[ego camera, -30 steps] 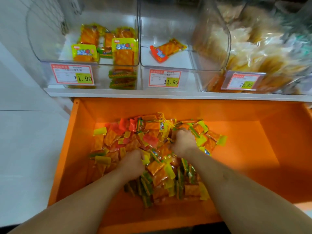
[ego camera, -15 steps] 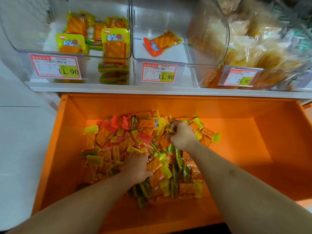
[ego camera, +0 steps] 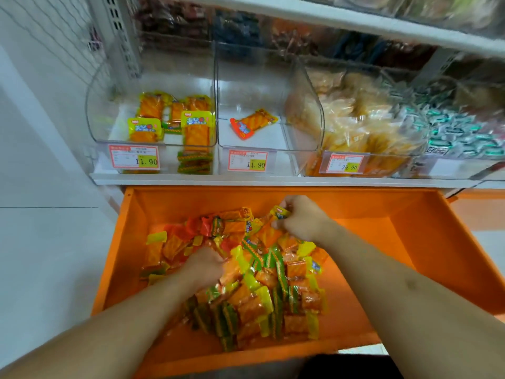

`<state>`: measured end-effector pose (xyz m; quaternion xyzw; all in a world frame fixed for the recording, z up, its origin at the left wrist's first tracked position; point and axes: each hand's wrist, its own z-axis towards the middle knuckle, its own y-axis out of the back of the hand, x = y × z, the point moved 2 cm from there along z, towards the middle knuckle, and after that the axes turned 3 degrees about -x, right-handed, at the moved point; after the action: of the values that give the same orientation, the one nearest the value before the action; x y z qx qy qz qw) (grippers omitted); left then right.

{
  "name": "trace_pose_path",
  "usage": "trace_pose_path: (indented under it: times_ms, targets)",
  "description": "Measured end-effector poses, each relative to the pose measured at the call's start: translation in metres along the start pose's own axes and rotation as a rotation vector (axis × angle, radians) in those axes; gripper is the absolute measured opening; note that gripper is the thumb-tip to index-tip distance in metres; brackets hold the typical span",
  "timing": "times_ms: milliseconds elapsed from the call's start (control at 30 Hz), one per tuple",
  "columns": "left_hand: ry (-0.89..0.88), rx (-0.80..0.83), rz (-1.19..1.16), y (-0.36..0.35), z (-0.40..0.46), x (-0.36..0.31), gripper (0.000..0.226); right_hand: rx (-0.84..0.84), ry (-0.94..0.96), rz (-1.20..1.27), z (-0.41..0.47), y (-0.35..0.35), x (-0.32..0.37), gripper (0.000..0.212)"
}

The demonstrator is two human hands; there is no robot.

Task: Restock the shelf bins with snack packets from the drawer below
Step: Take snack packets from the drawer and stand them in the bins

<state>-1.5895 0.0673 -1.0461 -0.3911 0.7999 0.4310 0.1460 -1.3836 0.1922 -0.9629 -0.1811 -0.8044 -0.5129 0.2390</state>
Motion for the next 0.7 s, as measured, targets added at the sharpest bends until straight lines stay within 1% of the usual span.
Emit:
trace_pose_path:
  times_ms: [33,133,233,333,433,533,600,667,700]
  targets:
    - [0.000,-0.015,-0.039,0.016,-0.008,-0.010,0.013,0.010,0.010,0.058,-0.009,0.010,0.007,0.029]
    - [-0.028,-0.087,-0.220,0.062,-0.036,-0.036,0.011,0.059,0.066,0.235,-0.045,0.039,0.030,0.026]
    - [-0.115,-0.080,-0.352,0.100,-0.070,-0.060,0.013,0.034,0.155,0.343,-0.080,0.063,0.053,0.033]
    - [-0.177,-0.060,-0.496,0.129,-0.104,-0.077,0.017,0.006,0.218,0.441,-0.109,0.073,0.072,0.027]
    - [-0.226,0.049,-0.736,0.141,-0.133,-0.086,0.014,-0.013,0.278,0.530,-0.124,0.069,0.088,0.024]
    - [-0.234,0.117,-0.950,0.143,-0.145,-0.095,0.031,-0.026,0.313,0.585,-0.127,0.062,0.103,0.016]
    - [-0.201,0.082,-1.040,0.144,-0.143,-0.101,0.026,-0.037,0.322,0.623,-0.126,0.060,0.110,0.019]
    - [-0.225,0.019,-1.089,0.146,-0.136,-0.100,0.018,-0.050,0.337,0.624,-0.123,0.060,0.114,0.023]
    - [-0.250,0.038,-1.107,0.147,-0.134,-0.098,0.018,-0.055,0.342,0.620,-0.121,0.060,0.115,0.021]
